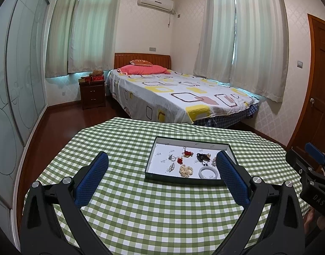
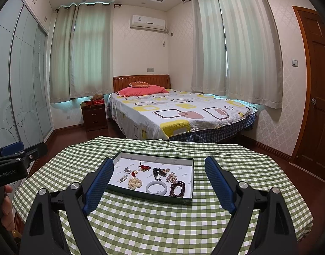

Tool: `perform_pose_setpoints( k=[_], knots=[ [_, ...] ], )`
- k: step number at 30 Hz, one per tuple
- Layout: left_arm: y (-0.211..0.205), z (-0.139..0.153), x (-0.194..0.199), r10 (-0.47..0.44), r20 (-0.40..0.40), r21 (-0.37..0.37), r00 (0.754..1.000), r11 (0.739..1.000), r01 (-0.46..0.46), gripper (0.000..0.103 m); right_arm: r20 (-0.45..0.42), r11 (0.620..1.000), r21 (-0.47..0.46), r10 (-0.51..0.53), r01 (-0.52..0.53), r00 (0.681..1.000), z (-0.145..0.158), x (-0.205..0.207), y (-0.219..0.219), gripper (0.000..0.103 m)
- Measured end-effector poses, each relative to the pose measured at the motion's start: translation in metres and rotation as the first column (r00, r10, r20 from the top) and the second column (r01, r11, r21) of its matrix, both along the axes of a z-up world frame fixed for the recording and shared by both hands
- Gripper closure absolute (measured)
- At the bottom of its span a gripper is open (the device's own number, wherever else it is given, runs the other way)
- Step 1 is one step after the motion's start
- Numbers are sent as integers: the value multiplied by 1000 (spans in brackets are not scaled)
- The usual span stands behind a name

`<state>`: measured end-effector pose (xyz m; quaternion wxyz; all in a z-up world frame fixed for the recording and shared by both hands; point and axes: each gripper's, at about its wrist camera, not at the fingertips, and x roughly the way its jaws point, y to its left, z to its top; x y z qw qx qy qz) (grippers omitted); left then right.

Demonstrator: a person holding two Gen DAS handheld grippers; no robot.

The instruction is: Organize jewelry

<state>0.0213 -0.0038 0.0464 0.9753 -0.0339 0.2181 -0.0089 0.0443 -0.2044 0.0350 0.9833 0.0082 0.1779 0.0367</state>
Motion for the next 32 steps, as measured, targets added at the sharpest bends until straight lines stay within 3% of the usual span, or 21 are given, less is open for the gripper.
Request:
perform_pose_setpoints(
  k=[17,26,32],
  knots=[
    [4,-5,7,24,-40,-15,999,1000,-25,4,-11,1000,-3,5,-5,1000,-3,1,2,18],
    [2,-8,6,38,11,34,999,999,-38,4,-16,1000,-2,7,-7,1000,-5,2,2,18],
    [6,-21,23,28,-27,27,999,999,-27,4,-37,1000,3,2,-2,999,-12,12,-1,18]
  ],
)
